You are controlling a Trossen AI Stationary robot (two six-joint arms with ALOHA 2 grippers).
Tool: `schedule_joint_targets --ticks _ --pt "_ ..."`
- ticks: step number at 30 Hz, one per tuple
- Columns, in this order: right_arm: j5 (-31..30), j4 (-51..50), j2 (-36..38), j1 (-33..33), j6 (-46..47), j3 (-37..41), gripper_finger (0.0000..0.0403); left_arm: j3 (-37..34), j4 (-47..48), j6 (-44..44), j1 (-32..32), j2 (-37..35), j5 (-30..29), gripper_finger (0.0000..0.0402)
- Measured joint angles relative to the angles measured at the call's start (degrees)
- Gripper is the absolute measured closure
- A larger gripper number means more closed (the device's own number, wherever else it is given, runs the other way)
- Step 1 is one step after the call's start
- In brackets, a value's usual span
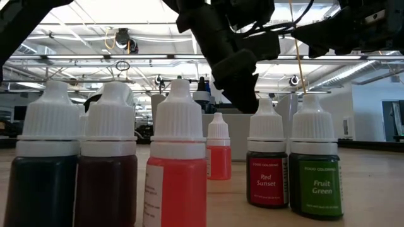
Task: Pick & Place food coloring
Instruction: Put the small orange food coloring bottle into the bin
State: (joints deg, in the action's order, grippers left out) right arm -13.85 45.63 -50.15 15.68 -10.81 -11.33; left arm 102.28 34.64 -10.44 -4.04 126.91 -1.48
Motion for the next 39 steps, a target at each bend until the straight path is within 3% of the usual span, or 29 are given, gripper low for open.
schedule_joint_targets --ticks 39 --pt "0.2 0.9 0.0 0.0 -0.3 0.0 0.0403 0.0 -0.8 -2.3 0.9 3.2 1.5 0.0316"
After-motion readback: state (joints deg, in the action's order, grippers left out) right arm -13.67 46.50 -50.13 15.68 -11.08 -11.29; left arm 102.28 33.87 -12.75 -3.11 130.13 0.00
